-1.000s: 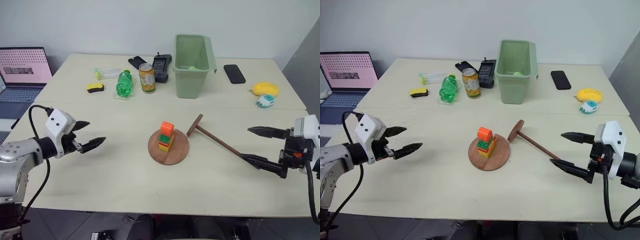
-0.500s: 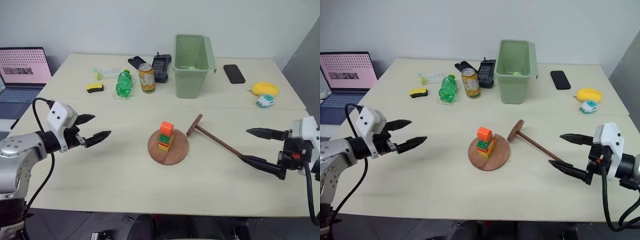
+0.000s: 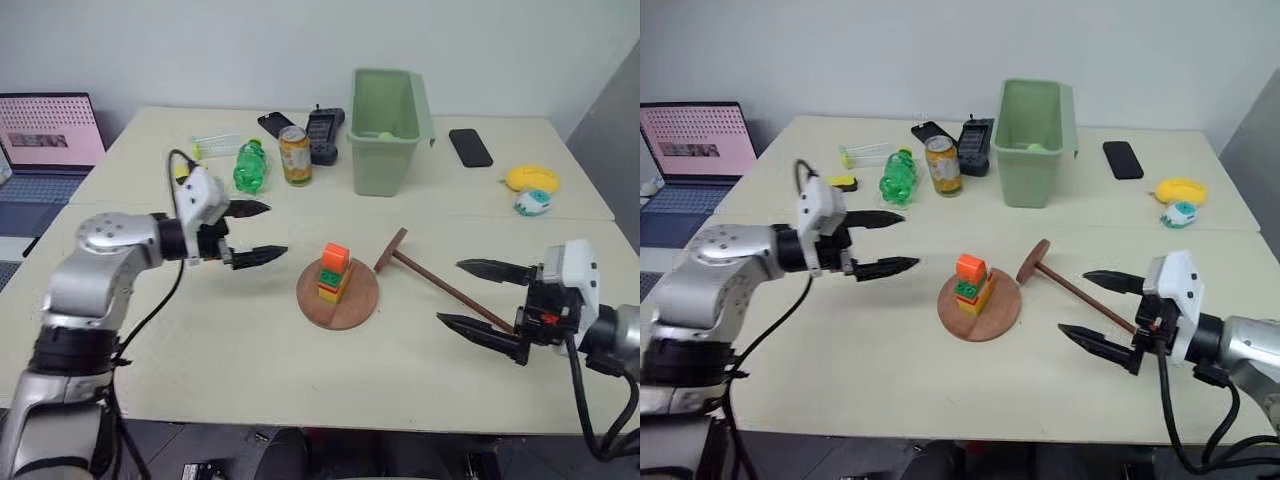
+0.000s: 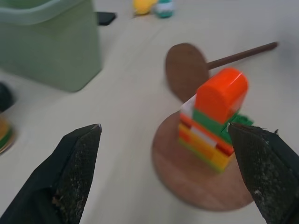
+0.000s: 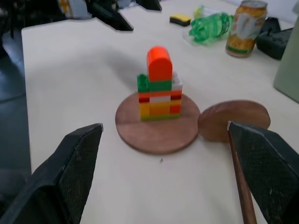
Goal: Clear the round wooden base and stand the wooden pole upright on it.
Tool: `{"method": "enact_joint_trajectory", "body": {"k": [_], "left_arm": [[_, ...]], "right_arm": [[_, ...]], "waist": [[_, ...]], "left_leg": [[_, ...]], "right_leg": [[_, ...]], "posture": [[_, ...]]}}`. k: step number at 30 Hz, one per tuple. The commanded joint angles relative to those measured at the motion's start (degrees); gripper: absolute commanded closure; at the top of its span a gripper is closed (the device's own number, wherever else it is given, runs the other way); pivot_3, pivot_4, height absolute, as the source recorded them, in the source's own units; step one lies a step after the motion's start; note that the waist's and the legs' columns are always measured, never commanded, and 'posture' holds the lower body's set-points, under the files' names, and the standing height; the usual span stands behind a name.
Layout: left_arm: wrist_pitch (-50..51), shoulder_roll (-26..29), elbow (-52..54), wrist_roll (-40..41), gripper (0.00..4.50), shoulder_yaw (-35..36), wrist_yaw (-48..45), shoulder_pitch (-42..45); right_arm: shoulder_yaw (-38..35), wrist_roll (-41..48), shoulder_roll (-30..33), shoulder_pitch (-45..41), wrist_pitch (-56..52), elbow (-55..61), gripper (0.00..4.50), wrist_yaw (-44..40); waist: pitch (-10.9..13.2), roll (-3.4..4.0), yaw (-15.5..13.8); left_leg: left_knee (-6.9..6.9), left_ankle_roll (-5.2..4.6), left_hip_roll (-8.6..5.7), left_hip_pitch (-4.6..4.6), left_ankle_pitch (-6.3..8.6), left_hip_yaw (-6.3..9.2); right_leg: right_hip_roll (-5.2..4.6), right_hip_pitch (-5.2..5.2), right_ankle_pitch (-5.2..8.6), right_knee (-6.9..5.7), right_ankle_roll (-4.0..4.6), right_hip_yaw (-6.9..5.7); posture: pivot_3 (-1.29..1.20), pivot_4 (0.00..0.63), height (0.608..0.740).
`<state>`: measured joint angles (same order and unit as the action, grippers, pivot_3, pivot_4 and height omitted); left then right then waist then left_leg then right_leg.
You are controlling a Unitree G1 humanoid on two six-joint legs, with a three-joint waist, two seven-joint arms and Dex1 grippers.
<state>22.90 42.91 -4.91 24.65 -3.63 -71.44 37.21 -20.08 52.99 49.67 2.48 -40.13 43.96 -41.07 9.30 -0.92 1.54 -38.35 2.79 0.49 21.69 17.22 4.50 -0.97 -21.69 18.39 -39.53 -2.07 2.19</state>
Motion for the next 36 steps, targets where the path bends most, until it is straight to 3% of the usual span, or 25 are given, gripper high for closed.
{"method": "enact_joint_trajectory", "body": {"k": [1,8,20,21,33,36], "left_arm": [[-5.5,-2.3,-6.2,-2.6,0.01,-3.3,-5.6,4.4],[-8.2,-6.4,-12.7,-3.7,0.01,-6.0,-12.0,8.6],[-12.5,-12.5,-18.5,-6.9,0.01,-7.1,-13.8,10.6],[-13.2,-12.9,-19.4,-7.5,0.37,-7.4,-14.0,10.8],[-15.8,-16.1,-24.3,-9.2,2.57,-7.0,-14.7,13.1],[-14.9,-16.0,-23.8,-8.7,2.66,-6.2,-14.5,13.1]], "right_arm": [[0.8,6.0,0.1,-1.8,-3.5,3.5,0.0,5.2],[1.5,12.6,0.8,-3.2,-5.7,5.7,0.0,9.9],[0.1,10.5,1.8,1.7,-3.1,6.7,0.0,6.2],[-0.1,10.2,1.9,2.4,-2.8,6.8,0.0,5.7],[-0.9,10.5,2.4,3.7,-1.2,7.4,0.0,5.4],[-0.6,10.9,2.7,2.7,-1.4,7.0,0.0,5.9]], "waist": [[0.0,-0.01,0.1],[0.0,-0.01,0.2],[0.0,-0.02,0.0],[0.0,-0.03,0.0],[0.0,-0.07,0.0],[0.0,-0.07,0.0]], "left_leg": [[0.0,0.0,0.0,0.01,0.0,0.0],[-0.06,-0.03,-0.01,0.07,0.01,0.01],[-0.4,-0.19,-0.02,0.2,0.11,0.1],[-0.4,-0.19,-0.02,0.21,0.11,0.1],[-0.44,-0.2,-0.05,0.2,0.11,0.08],[-0.44,-0.2,-0.05,0.2,0.11,0.09]], "right_leg": [[0.01,0.0,0.0,0.01,0.0,0.0],[0.03,-0.05,0.0,0.0,0.0,-0.01],[0.02,-0.02,0.0,-0.06,0.0,-0.02],[0.02,-0.02,0.0,-0.06,0.0,-0.01],[0.04,-0.02,0.0,-0.11,-0.01,-0.02],[0.04,-0.02,0.0,-0.11,-0.01,-0.02]], "posture": [[0.0,0.15,0.74],[0.0,0.15,0.74],[0.0,0.15,0.74],[0.0,0.15,0.74],[0.0,0.15,0.74],[0.0,0.15,0.74]]}}
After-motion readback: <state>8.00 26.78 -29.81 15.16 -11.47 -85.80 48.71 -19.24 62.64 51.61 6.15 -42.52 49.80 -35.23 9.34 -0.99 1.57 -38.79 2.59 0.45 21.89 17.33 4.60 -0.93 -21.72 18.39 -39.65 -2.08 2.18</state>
